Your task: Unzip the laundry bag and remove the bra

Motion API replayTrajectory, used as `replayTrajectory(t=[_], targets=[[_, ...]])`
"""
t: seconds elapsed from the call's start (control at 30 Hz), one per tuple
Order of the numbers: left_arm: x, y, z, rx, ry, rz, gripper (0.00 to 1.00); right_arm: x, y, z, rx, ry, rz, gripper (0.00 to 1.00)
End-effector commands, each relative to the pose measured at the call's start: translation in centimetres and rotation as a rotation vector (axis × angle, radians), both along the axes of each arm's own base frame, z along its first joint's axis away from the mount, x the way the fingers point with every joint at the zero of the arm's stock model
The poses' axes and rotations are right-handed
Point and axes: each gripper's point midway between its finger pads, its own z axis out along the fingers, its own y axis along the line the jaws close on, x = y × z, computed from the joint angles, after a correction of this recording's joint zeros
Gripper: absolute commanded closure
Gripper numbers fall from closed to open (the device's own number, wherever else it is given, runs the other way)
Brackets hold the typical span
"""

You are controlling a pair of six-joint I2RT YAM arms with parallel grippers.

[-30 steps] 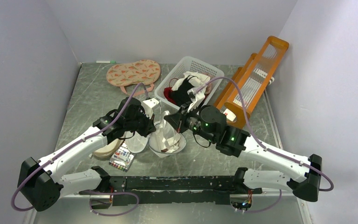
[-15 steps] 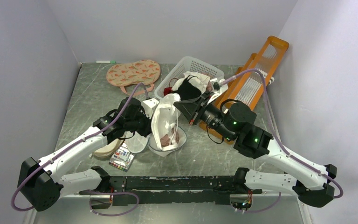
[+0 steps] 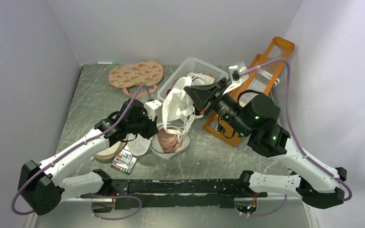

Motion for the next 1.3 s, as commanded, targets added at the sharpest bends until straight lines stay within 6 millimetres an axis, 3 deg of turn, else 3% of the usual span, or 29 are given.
replayTrajectory(t=[0.0, 0.1, 0.23, 0.47, 0.63, 0.73, 0.93, 1.13, 1.27], targets=[[0.8, 0.1, 2.0, -0.031, -0.064, 0.023, 0.84, 0.7, -2.6, 3.9, 0.023, -0.106, -0.11, 1.0], [0.8, 0.2, 2.2, -0.032, -0.071, 0.029, 0.84, 1.9, -4.2, 5.4, 0.026, -0.155, -0.219, 1.0], [0.8, 0.2, 2.3, -0.034, -0.074, 0.03, 0.84, 3.9, -5.7, 5.8, 0.004, -0.154, -0.375, 1.0], [0.8, 0.4, 2.6, -0.038, -0.085, 0.038, 0.83, 6.5, -6.4, 5.7, -0.077, -0.186, -0.553, 1.0], [0.8, 0.2, 2.3, -0.034, -0.073, 0.029, 0.84, 9.2, -5.4, 4.8, -0.159, -0.207, -0.649, 1.0], [0.7, 0.1, 2.0, -0.032, -0.062, 0.024, 0.84, 12.4, -4.7, 2.8, -0.231, -0.178, -0.688, 1.0], [0.8, 0.2, 2.1, -0.032, -0.069, 0.029, 0.84, 19.6, -4.7, -3.5, -0.324, -0.06, -0.716, 1.0], [0.9, 0.1, 1.9, -0.027, -0.063, 0.027, 0.84, 23.2, -4.4, -8.5, -0.464, -0.018, -0.794, 1.0], [0.9, 0.1, 1.9, -0.025, -0.062, 0.029, 0.84, 24.9, -3.8, -12.9, -0.579, 0.023, -0.8, 1.0]])
